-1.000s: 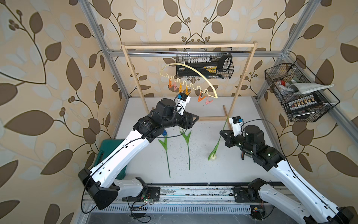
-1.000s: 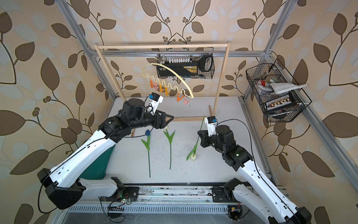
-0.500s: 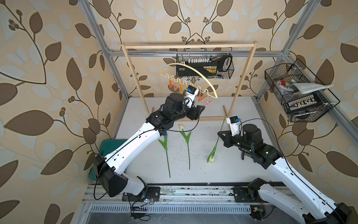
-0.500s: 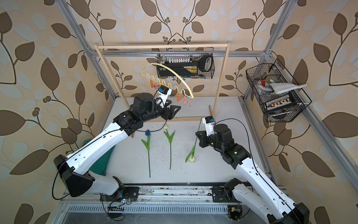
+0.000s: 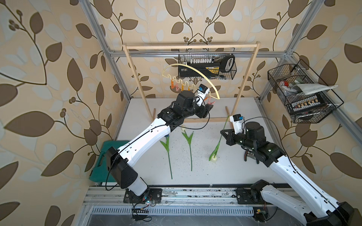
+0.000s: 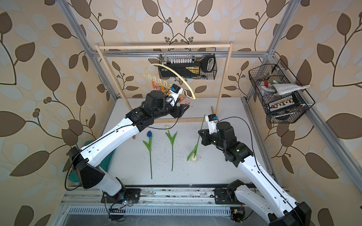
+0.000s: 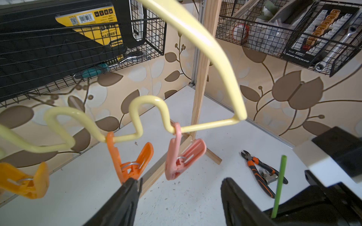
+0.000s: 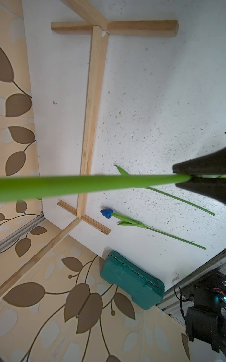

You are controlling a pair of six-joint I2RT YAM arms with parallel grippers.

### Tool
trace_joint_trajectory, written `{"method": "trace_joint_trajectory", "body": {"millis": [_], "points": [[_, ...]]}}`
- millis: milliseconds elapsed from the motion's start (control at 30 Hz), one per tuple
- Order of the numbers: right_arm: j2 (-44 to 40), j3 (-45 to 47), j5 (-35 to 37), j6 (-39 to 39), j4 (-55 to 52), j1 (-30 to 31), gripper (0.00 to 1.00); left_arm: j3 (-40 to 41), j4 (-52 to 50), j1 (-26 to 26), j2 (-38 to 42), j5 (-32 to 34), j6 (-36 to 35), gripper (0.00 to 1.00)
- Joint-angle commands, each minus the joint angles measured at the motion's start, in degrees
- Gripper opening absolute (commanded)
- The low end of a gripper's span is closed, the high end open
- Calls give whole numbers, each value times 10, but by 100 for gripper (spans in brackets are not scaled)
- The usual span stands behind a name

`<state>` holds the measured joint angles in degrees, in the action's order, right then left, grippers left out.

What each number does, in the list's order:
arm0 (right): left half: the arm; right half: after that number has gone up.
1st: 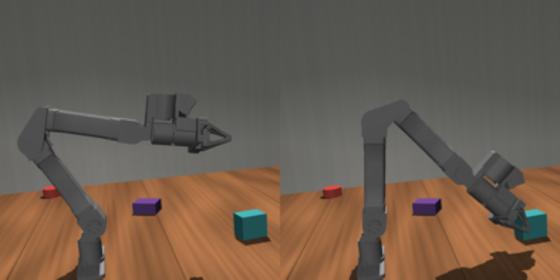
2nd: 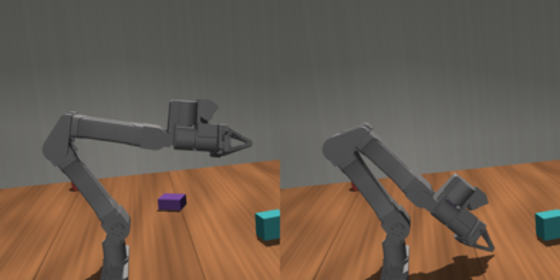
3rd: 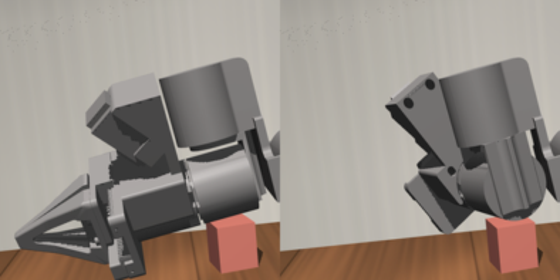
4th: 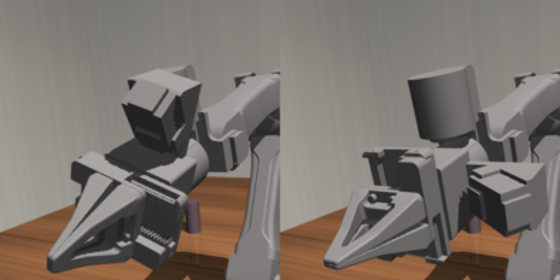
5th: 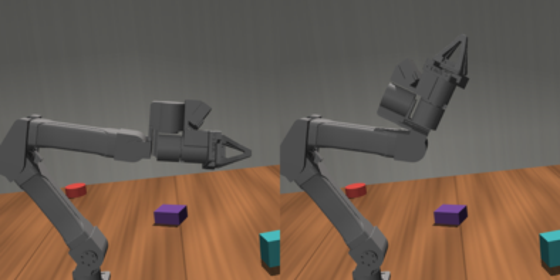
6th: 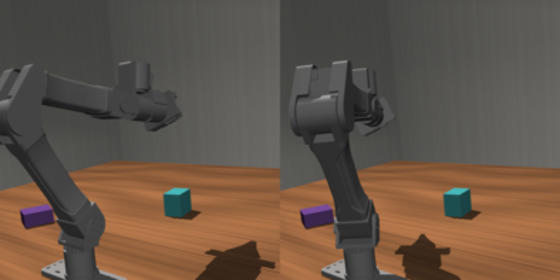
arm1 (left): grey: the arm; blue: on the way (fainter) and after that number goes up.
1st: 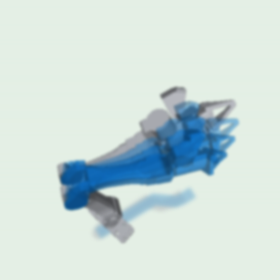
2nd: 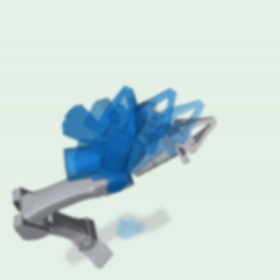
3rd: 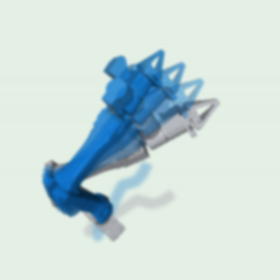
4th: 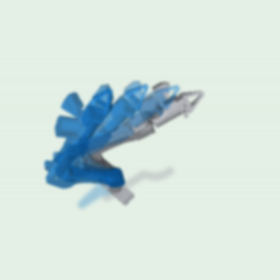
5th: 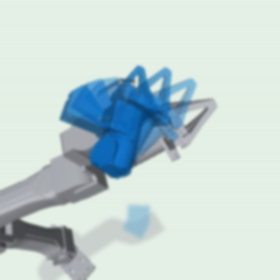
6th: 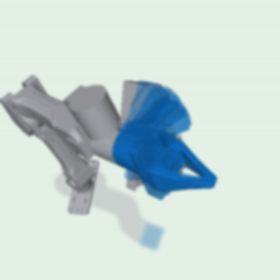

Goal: Dry the flowers on a clothes hanger
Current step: Open the clamp at the hanger.

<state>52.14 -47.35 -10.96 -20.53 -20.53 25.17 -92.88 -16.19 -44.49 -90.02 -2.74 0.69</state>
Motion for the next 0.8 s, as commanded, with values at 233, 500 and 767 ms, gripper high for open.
{"method": "trace_joint_trajectory", "body": {"millis": [233,500,767], "points": [[-3,-16,-14,-3,-11,-4,5,-48,21,-40,-17,47,-62,69],[-12,-26,-13,3,-21,-5,5,-71,1,-39,-32,56,-63,70],[-15,-26,-13,5,-22,-5,5,-60,-10,-20,-24,19,-29,70]]}}
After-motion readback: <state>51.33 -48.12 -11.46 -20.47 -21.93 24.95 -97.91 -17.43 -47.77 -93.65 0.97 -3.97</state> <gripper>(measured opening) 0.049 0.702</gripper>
